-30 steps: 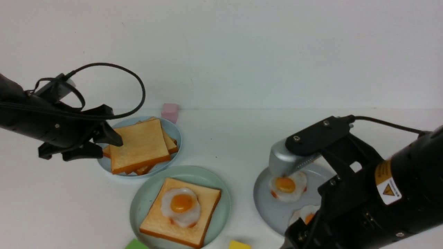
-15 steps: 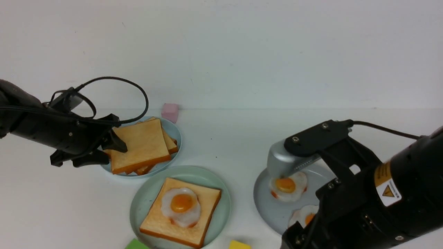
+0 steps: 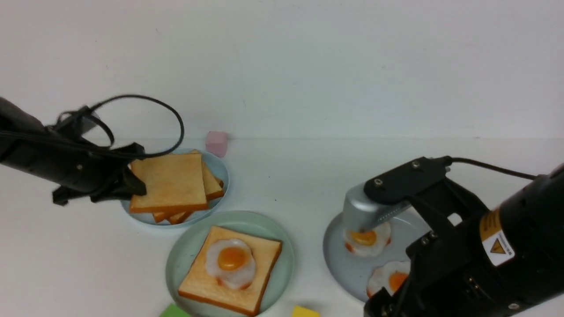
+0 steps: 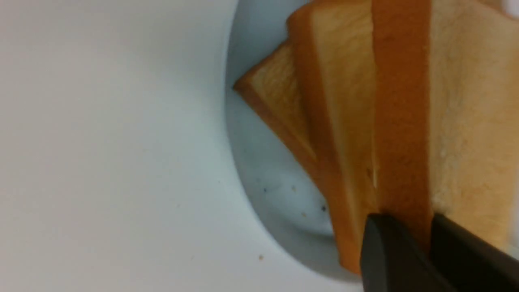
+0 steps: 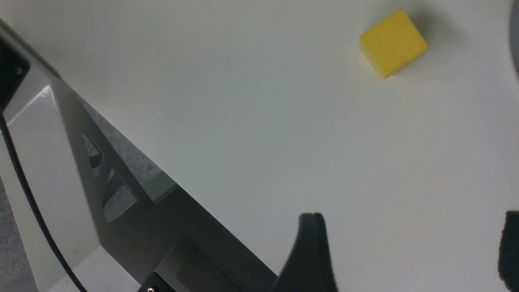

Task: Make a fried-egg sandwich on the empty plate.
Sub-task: Use the left arm to grab a slice of bread, then use the left arm to place a slice of bread on the fried egg in the middle

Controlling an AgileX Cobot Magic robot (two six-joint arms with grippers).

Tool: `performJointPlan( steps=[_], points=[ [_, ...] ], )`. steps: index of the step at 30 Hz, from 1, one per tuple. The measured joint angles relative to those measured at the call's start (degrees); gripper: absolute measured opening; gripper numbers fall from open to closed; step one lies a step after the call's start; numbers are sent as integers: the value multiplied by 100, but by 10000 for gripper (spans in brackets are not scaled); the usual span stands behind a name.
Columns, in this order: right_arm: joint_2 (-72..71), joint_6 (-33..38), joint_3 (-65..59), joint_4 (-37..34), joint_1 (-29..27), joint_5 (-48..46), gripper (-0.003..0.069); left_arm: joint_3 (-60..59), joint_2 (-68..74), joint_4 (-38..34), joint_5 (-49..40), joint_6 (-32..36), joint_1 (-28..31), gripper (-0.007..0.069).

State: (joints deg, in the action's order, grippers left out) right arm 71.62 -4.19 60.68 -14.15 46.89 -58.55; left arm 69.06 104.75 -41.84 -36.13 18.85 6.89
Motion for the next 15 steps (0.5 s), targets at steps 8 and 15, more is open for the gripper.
performJointPlan(
  steps=[8, 15],
  points=[
    [0, 0, 0, 0, 0, -47, 586, -799, -1167, -591, -210, 2033, -198, 78],
    [0, 0, 0, 0, 0, -113, 586, -1879, -1205, -1474, -528, 3100, -714, 78]
  ],
)
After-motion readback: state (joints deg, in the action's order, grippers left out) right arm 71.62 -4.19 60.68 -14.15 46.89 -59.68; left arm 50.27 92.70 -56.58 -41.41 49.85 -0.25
